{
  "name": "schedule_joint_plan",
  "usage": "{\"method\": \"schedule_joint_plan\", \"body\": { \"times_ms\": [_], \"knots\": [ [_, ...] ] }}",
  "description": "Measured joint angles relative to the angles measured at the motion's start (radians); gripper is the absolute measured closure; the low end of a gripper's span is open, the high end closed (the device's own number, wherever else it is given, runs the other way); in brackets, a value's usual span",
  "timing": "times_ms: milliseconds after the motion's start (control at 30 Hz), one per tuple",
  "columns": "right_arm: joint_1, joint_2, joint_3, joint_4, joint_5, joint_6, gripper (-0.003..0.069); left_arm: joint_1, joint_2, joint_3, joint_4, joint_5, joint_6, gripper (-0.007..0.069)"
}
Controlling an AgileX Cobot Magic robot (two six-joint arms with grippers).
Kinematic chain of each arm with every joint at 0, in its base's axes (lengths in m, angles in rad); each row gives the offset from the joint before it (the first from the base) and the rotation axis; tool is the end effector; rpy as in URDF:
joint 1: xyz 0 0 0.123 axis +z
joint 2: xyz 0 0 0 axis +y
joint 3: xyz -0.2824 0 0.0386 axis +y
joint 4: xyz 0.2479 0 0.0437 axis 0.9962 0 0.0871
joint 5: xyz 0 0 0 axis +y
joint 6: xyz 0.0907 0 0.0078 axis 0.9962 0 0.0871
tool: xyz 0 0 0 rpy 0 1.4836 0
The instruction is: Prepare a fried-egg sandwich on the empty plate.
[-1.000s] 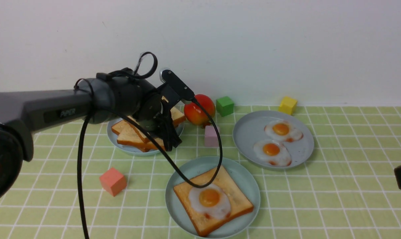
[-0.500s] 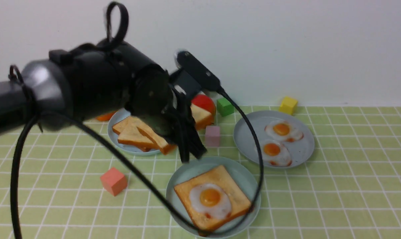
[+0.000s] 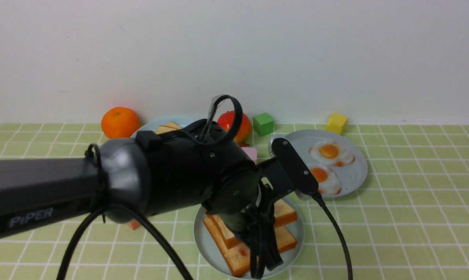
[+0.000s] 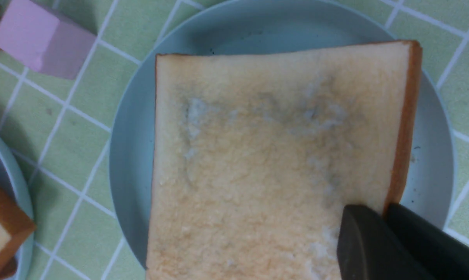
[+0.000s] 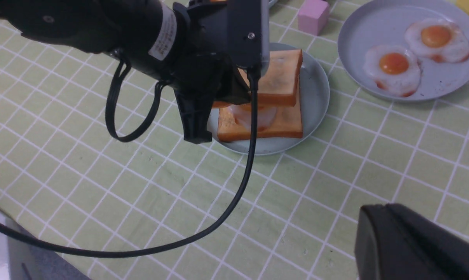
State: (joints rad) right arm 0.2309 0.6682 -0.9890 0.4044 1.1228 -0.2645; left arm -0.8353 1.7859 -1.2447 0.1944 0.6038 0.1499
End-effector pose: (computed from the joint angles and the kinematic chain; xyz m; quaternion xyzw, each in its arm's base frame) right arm 0.0800 0.0520 0.3942 -0.2146 0.8650 0.1939 0.4099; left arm 0.2610 -0.2735 0.2219 0.5111 0.8183 -0.0156 0.2625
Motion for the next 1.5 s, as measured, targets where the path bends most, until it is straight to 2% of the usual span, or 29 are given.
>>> {"method": "schedule_joint_plan", "body": {
  "times_ms": [233,567,667,1133,1233,1367,1500],
  "knots": [
    [0.0,0.0,0.0,0.0,0.0,0.0,0.0627,-0.004,0.01,0.0,-0.038,0.029,-0.047,0.0612],
    [0.0,0.0,0.0,-0.001,0.0,0.0,0.0627,-0.004,0.014,0.0,-0.031,0.002,-0.075,0.0594],
    [0.0,0.0,0.0,-0.001,0.0,0.0,0.0627,-0.004,0.028,0.0,-0.017,-0.001,-0.075,0.0565],
    [0.0,0.0,0.0,0.0,0.0,0.0,0.062,-0.004,0.048,0.0,-0.032,0.007,-0.078,0.0337],
    [0.0,0.0,0.0,0.0,0.0,0.0,0.062,-0.004,0.029,0.0,-0.041,0.014,-0.078,0.0314],
    [0.0,0.0,0.0,-0.001,0.001,0.0,0.062,-0.004,-0.072,0.0,-0.064,0.021,-0.099,0.0328],
    [0.0,-0.012,0.0,-0.012,0.004,0.0,0.0617,-0.004,-0.252,0.002,-0.092,0.022,-0.161,0.0417]
  ]
}}
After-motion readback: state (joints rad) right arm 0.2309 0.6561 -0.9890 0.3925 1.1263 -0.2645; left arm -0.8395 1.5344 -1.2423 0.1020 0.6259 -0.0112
